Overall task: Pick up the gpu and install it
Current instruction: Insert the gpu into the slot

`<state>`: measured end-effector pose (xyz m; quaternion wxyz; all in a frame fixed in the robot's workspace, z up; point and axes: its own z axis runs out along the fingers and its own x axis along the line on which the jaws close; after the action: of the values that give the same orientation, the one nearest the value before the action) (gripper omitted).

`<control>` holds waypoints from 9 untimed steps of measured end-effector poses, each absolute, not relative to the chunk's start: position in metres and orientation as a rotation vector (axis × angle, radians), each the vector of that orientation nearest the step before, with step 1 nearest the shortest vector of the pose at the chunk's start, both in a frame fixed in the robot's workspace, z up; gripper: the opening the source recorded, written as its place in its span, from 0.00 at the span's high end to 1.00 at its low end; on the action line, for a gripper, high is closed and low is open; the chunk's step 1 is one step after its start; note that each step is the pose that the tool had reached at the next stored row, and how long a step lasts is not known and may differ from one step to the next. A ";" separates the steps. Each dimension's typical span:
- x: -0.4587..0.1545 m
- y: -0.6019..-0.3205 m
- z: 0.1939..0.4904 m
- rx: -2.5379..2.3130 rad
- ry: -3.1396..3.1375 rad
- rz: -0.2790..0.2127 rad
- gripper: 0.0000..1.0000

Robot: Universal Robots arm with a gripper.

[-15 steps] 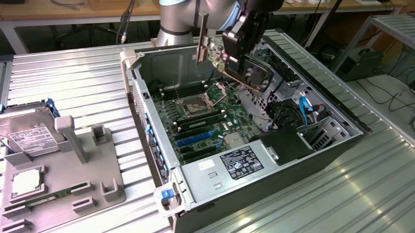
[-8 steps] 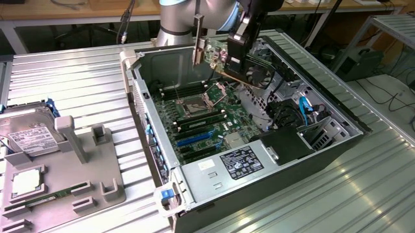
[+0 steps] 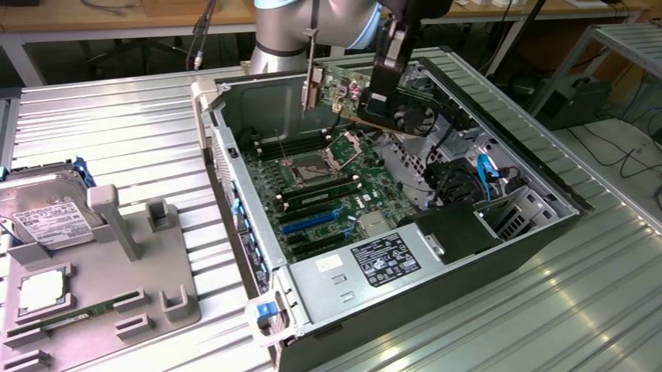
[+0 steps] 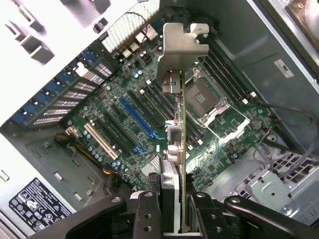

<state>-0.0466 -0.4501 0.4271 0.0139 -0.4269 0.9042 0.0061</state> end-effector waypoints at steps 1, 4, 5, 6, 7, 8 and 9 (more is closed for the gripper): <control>-0.047 -0.450 0.427 -1.355 2.803 0.019 0.72; -0.047 -0.450 0.427 -1.431 2.766 0.021 0.72; -0.047 -0.450 0.427 -1.457 2.752 0.021 0.72; -0.047 -0.450 0.427 -1.482 2.739 0.021 0.72; -0.047 -0.450 0.427 -1.506 2.726 0.022 0.72; -0.047 -0.450 0.427 -1.532 2.712 0.022 0.72; -0.047 -0.450 0.427 -1.556 2.698 0.023 0.72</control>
<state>-0.0466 -0.4501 0.4271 0.0134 -0.4995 0.8662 0.0072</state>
